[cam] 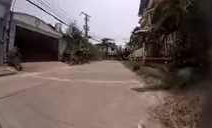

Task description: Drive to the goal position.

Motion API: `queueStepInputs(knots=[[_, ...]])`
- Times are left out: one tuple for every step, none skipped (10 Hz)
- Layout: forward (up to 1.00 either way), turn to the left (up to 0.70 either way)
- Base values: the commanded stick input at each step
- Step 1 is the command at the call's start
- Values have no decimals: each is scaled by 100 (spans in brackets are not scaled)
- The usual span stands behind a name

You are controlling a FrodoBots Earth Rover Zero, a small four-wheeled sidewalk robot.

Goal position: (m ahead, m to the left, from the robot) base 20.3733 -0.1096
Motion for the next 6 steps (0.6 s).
queueStepInputs(knots=[[100,3],[100,3],[100,3],[100,3],[100,3],[100,3]])
